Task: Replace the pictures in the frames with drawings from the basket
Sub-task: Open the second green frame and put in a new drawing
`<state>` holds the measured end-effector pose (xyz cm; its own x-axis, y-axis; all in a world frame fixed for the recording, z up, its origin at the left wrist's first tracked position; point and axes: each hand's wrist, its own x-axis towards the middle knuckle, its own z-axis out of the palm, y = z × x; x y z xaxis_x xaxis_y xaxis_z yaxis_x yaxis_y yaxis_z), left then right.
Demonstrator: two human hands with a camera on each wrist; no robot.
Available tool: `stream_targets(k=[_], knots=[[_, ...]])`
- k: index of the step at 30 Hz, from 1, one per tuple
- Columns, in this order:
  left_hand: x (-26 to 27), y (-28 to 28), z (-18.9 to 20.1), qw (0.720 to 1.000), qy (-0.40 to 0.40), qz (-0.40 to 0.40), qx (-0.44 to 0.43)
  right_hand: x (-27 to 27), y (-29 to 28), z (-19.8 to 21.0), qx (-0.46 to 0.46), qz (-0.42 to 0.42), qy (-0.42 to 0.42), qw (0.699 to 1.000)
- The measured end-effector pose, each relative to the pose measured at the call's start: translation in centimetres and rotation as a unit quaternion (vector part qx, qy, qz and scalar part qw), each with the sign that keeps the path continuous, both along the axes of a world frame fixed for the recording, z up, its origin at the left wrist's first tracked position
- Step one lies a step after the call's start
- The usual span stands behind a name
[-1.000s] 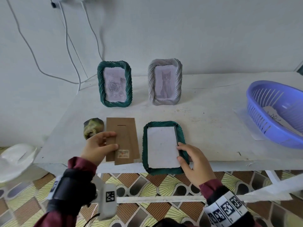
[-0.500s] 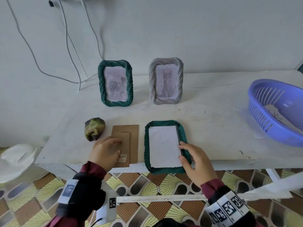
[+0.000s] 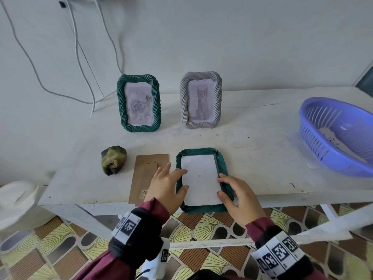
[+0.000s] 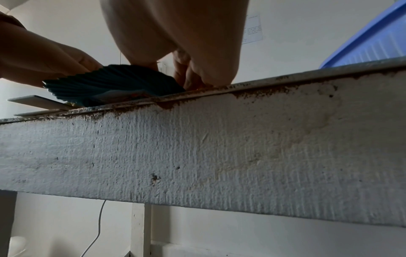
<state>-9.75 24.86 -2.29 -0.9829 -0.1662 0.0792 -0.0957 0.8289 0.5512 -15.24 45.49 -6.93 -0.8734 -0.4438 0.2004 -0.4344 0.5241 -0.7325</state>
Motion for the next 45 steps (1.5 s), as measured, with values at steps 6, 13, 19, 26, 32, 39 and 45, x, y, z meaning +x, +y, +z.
stream_targets(k=[6,13,19,26,32,39,45], knots=[[-0.3,0.9,0.3,0.999,-0.044,0.006,0.027,0.0,0.0,0.0,0.005,0.002,0.001,1.000],[-0.4,0.8,-0.3,0.991,0.045,0.034,0.125,0.0,0.0,0.1,0.000,0.002,0.006,1.000],[-0.9,0.7,-0.2,0.974,0.070,0.045,0.209,0.0,0.0,0.0,0.002,0.005,0.007,1.000],[-1.3,0.8,0.4,0.973,0.018,0.055,0.223,0.1,0.0,0.0,0.000,0.005,0.010,1.000],[-1.4,0.4,0.6,0.988,-0.027,0.041,0.146,0.0,0.0,0.1,0.006,0.005,0.010,1.000],[-1.2,0.4,0.9,0.983,-0.032,0.033,0.177,0.0,0.1,0.1,0.007,0.014,0.011,1.000],[-0.9,-0.2,0.9,0.966,-0.020,0.048,0.254,0.7,0.2,0.3,-0.022,-0.024,0.037,0.999]])
